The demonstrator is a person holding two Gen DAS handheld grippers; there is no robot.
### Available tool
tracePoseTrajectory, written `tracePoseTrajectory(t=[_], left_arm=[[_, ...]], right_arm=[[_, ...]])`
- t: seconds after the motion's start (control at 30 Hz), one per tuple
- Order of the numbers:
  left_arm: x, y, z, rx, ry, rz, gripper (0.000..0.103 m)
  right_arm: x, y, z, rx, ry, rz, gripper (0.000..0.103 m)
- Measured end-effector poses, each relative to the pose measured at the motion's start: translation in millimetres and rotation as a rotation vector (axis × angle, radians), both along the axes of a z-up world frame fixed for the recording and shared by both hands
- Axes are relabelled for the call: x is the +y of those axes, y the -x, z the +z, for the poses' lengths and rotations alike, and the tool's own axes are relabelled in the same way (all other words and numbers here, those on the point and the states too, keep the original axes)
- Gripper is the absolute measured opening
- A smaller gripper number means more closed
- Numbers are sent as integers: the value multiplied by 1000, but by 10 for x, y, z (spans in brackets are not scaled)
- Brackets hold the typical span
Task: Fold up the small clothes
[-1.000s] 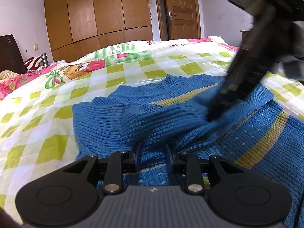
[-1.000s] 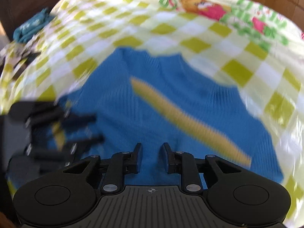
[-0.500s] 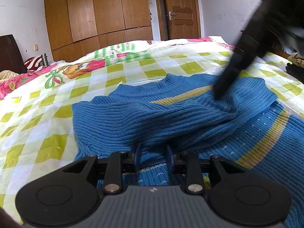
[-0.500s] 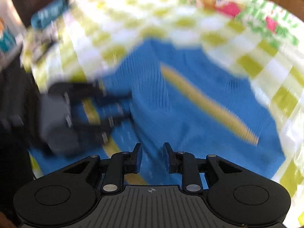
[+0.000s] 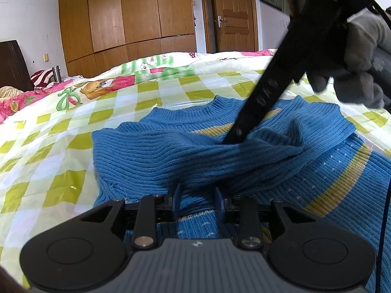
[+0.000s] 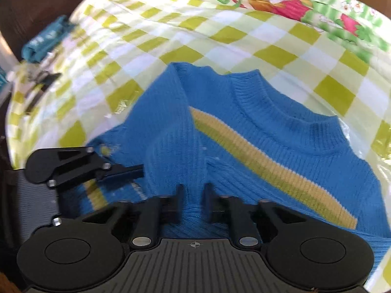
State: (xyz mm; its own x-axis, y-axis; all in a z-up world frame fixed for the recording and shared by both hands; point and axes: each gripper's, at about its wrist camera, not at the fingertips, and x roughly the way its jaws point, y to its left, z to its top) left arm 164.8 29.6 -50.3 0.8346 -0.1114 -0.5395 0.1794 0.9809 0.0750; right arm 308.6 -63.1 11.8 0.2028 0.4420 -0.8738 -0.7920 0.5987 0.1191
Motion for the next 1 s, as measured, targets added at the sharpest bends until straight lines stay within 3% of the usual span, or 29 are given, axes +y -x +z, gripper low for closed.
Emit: tracePoseTrajectory(t=[0.17, 0.27, 0.43, 0.63, 0.8, 1.0], left_arm=[[-14, 4, -3, -2, -4, -1, 45], [-36, 6, -10, -3, -16, -1, 45], [-33, 4, -12, -6, -15, 0, 45], [6, 33, 23, -23, 6, 9, 45], [-89, 42, 30, -27, -58, 20, 46], [-166, 66, 67, -18, -100, 49, 49]], right_arm=[[-38, -90, 288, -158, -18, -81, 1], [8, -209, 294, -272, 5, -152, 0], [-114, -370, 108, -249, 7, -239, 3], [-993, 10, 376, -270, -113, -432, 10], [-1793, 327, 256, -221, -158, -653, 17], [-1924, 298, 17, -111, -257, -665, 21]])
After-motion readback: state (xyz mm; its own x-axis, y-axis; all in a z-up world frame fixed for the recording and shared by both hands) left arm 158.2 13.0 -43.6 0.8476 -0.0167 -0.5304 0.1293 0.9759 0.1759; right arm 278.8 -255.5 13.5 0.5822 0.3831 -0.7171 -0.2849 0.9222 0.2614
